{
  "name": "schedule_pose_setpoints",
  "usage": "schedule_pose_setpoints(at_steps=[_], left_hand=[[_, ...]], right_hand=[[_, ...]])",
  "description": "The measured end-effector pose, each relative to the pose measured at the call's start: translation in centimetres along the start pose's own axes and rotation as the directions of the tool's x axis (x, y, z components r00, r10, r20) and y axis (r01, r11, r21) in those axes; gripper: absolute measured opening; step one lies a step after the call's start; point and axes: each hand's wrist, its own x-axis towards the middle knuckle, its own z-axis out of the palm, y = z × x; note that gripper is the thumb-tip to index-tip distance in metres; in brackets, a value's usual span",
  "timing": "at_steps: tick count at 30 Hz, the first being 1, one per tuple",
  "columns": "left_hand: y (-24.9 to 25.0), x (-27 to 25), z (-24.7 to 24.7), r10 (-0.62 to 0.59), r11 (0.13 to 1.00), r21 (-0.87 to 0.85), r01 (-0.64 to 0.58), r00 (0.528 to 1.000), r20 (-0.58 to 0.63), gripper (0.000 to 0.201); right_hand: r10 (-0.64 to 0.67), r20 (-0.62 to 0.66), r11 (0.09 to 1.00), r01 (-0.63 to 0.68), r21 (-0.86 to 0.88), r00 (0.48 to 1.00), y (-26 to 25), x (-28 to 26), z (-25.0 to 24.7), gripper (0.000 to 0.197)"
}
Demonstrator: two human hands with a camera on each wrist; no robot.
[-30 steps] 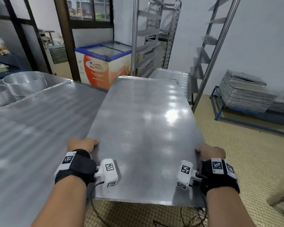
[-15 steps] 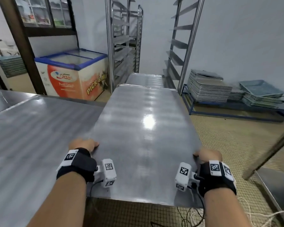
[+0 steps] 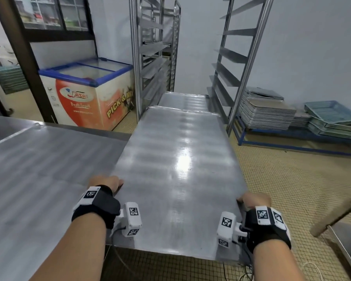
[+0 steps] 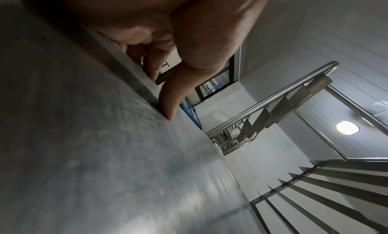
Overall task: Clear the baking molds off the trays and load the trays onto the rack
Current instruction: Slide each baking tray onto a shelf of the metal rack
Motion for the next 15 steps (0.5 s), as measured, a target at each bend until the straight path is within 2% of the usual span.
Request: schedule_pose_setpoints(at_steps=[2,6,9,11,15], left_hand=[[1.0,1.9,1.0,0.019,0.998,0.063,-0.018,1.0,-0.015,0.03],[4.2,4.7,2.8,-0.024,0.991,0.131,0.026,1.0,-0.014,0.031],[6.8,6.1,3.7,-0.083,0.988,0.131,0.084,0.996,-0.012,0.035],[8.4,7.1,4.4,-0.081,0.988,0.13,0.083,0.996,-0.027,0.038],[11.4,9.7,5.8,-0.087,0.986,0.141,0.092,0.995,-0.039,0.059]], right_hand=[[0.024,0.005,1.0,-0.024,-0.006,1.0,-1.4,1.5,0.7,0.013],[0.059,0.036,0.998,-0.059,0.02,0.998,-4.4,4.3,2.0,0.021],[0.033,0.018,0.999,-0.033,0.013,0.999,-6.6,6.7,2.9,0.021],[0.016,0.016,1.0,-0.016,0.008,1.0,-8.1,8.1,3.4,0.022],[-0.006,0.015,1.0,0.006,-0.021,1.0,-10.8,11.1,4.6,0.023]])
